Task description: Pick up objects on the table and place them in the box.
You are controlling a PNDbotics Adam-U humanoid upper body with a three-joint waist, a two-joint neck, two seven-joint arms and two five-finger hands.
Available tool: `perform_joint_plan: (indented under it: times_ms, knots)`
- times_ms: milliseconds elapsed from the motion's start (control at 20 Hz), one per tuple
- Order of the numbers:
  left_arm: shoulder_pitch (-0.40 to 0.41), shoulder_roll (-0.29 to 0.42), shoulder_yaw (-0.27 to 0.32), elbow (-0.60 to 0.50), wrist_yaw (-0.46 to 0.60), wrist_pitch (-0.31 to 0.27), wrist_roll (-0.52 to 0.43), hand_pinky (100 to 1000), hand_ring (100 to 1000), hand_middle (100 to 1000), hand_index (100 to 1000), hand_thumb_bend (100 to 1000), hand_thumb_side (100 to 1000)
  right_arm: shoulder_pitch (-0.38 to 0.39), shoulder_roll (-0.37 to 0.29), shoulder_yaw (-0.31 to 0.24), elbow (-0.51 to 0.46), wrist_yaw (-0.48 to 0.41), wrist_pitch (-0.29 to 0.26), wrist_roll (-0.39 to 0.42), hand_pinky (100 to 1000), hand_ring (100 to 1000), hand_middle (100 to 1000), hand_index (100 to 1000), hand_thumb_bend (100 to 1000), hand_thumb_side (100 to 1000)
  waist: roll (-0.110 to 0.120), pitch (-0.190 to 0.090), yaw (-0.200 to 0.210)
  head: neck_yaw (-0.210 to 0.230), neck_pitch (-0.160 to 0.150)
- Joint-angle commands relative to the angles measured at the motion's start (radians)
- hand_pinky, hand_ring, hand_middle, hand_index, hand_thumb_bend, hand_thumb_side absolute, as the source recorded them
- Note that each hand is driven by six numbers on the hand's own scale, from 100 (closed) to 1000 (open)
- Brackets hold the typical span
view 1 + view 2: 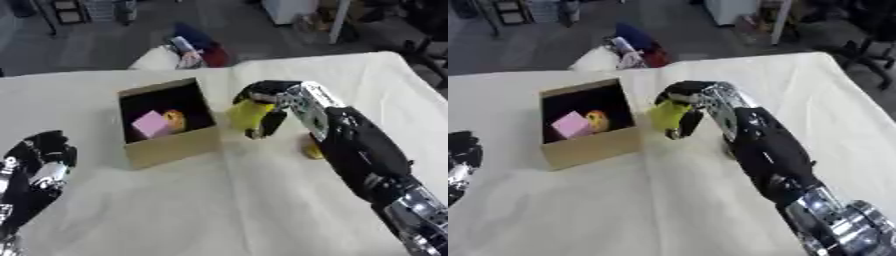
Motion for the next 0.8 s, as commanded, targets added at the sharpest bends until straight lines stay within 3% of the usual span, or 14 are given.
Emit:
perform_joint_plan:
  times_ms: [50, 250, 500, 600, 800]
  knots:
    - [-0.013, 0.009, 0.005, -0.014, 0.001, 0.0, 0.002, 745, 731, 677, 784, 329, 441, -0.053, -0.036, -0.009, -0.076, -0.05, 0.009, -0.016, 683, 633, 489, 693, 214, 158, 0.006, -0.017, 0.004, -0.003, -0.007]
    - [-0.014, 0.01, 0.002, -0.014, 0.001, -0.001, 0.0, 745, 731, 677, 785, 329, 441, -0.11, -0.037, -0.021, -0.106, -0.066, 0.028, -0.034, 677, 619, 477, 678, 197, 100, 0.003, -0.018, 0.016, -0.009, -0.009]
    - [-0.021, 0.011, -0.003, -0.015, 0.002, -0.002, -0.006, 745, 730, 677, 785, 330, 439, -0.162, 0.009, -0.045, -0.049, -0.071, 0.055, -0.059, 676, 619, 486, 686, 164, 107, 0.0, -0.014, 0.042, -0.027, -0.02]
    - [-0.027, 0.01, -0.007, -0.015, 0.002, -0.002, -0.009, 745, 730, 676, 785, 330, 439, -0.174, 0.043, -0.044, -0.01, -0.056, 0.056, -0.053, 690, 639, 521, 723, 156, 146, 0.001, -0.009, 0.056, -0.037, -0.025]
    - [-0.037, 0.006, -0.012, -0.016, 0.004, -0.003, -0.015, 745, 730, 676, 785, 331, 439, -0.171, 0.119, -0.044, 0.071, -0.017, 0.048, -0.005, 738, 757, 736, 933, 184, 308, 0.006, -0.001, 0.079, -0.054, -0.033]
